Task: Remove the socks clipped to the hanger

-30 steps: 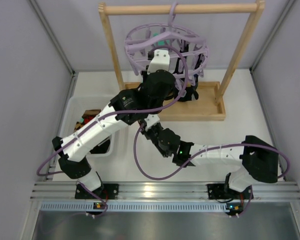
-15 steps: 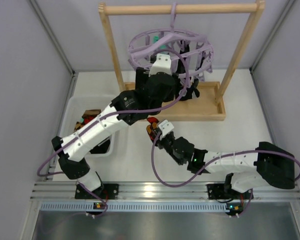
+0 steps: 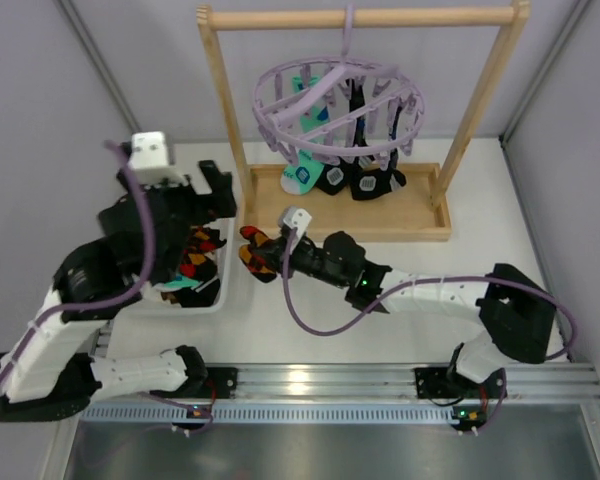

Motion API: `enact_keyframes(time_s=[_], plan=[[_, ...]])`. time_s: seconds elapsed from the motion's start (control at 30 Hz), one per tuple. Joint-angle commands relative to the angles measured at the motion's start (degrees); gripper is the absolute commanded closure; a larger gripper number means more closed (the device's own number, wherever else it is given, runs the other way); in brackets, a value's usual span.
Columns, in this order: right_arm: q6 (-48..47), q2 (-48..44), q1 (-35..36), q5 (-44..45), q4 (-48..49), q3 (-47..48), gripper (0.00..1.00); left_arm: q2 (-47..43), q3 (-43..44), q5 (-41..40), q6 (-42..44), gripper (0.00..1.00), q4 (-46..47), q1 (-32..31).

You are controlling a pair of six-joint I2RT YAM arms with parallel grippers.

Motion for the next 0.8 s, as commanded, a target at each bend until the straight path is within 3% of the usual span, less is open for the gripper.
enact_keyframes(time_s=[0.0, 0.3, 0.33, 0.4, 0.43, 0.5, 0.67, 0.77], plan=[[2.4, 6.9, -0.3, -13.1, -0.2, 11.7, 1.00, -3.9, -2.2, -5.6, 1.6, 0.02, 1.3, 0.0], [4.7, 38.9, -0.1, -19.5, -14.3, 50.9, 1.00, -11.0, -4.5, -11.9, 1.8, 0.02, 1.6, 0.0], [4.4, 41.9, -0.2, -19.5, -17.9, 59.5, 1.00, -11.5, -4.9, -12.2, 1.9, 0.02, 1.6, 0.0], [2.2, 49.0, -0.3, -17.7, -24.6, 68.1, 0.59, -12.4, -5.7, -12.6, 2.0, 0.02, 1.7, 0.0], [1.2, 49.9, -0.3, -17.0, -28.7, 72.6, 0.55, -12.7, -6.5, -12.5, 2.1, 0.02, 1.5, 0.0], [1.5, 47.4, -0.6, -15.4, -28.0, 71.3, 0.48, -13.4, -7.6, -12.3, 2.4, 0.02, 1.6, 0.0], [5.0, 32.7, -3.7, -16.4, -14.8, 48.1, 0.26, -17.3, -11.8, -10.0, 0.5, 0.02, 1.7, 0.0], [4.9, 21.8, -5.3, -18.0, -10.5, 33.0, 0.25, -19.0, -15.0, -6.6, -0.1, 0.02, 1.7, 0.1]])
